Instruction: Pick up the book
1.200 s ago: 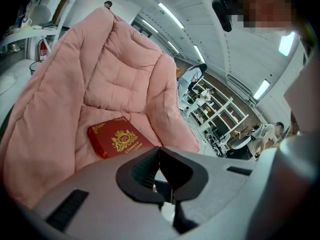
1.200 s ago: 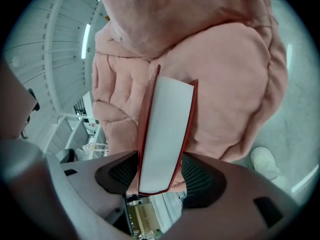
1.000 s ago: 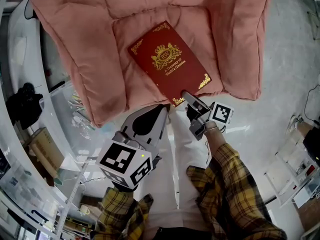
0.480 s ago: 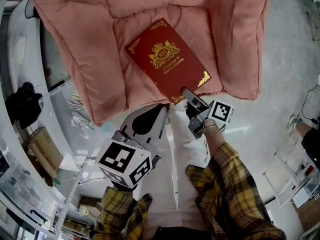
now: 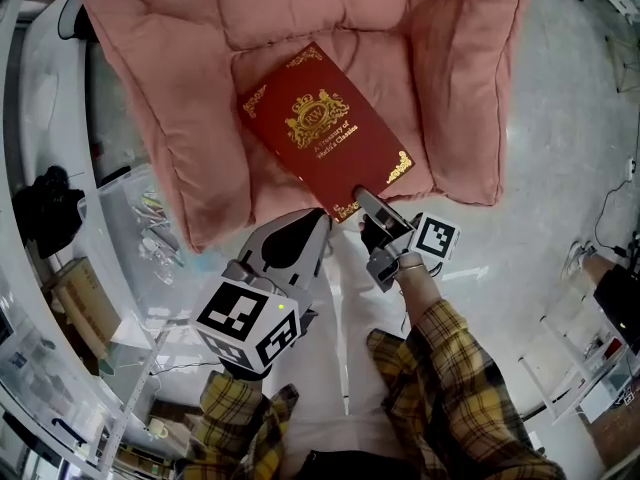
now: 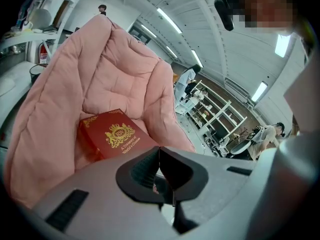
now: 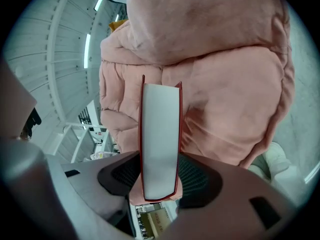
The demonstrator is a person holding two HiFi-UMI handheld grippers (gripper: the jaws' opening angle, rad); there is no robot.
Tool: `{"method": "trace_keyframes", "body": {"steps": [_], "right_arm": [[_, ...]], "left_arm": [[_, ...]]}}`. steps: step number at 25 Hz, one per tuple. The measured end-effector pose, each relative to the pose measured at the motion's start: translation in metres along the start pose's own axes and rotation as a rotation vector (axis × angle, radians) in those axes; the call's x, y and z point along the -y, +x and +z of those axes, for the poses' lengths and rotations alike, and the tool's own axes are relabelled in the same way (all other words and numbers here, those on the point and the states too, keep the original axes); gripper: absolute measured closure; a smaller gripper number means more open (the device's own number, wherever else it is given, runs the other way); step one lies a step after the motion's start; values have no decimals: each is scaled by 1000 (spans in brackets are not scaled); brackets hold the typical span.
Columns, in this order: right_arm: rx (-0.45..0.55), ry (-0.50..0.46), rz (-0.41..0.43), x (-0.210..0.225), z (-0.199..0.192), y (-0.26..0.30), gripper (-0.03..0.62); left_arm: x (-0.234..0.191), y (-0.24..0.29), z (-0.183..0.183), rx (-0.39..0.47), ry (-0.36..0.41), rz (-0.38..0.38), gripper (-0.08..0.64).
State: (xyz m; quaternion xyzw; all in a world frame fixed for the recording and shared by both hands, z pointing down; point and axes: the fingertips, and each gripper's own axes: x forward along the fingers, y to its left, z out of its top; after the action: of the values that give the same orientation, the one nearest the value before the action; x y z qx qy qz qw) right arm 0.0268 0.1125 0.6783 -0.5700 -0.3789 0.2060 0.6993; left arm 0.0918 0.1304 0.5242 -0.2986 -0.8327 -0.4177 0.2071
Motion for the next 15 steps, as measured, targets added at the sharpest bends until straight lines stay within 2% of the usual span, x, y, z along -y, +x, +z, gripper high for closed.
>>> {"method": "trace_keyframes", "body": {"steps": [7,15], "right_arm": [[8,51,24,-9,-3,0,350],[-20,36,59,9,1,-3,350]], "left_arm": [[-2,1,-3,16,28,17,557],[-14,35,-21,-3,97,40,557]]}}
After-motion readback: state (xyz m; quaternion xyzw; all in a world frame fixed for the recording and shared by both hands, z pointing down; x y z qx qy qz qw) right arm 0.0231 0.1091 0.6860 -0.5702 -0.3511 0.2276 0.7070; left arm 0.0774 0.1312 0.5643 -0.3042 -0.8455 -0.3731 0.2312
